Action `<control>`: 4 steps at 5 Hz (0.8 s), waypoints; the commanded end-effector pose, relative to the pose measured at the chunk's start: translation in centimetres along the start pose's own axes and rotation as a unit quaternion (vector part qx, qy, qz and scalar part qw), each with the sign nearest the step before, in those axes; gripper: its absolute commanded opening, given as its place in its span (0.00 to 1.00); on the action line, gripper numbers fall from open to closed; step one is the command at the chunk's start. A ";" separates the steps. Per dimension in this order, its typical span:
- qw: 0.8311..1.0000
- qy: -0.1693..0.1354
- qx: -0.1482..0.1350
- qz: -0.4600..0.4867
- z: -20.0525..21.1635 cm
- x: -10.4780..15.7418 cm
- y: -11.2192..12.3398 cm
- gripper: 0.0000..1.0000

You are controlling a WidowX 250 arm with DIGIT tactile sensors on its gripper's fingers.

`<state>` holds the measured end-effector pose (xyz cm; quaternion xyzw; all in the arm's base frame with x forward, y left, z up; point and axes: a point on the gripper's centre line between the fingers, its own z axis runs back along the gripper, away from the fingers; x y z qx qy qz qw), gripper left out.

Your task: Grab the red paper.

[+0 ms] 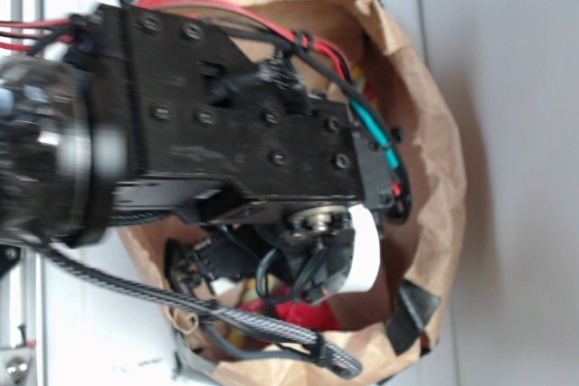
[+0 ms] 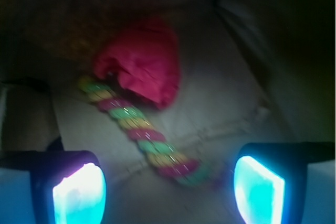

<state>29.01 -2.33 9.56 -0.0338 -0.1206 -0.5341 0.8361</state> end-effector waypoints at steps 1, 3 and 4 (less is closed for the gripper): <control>0.996 -0.086 0.007 -0.014 1.2 1.8 1.4 1.00; 0.995 -0.097 -0.012 -0.033 0.4 3.0 2.0 1.00; 0.996 -0.077 -0.019 -0.036 0.6 3.3 1.9 1.00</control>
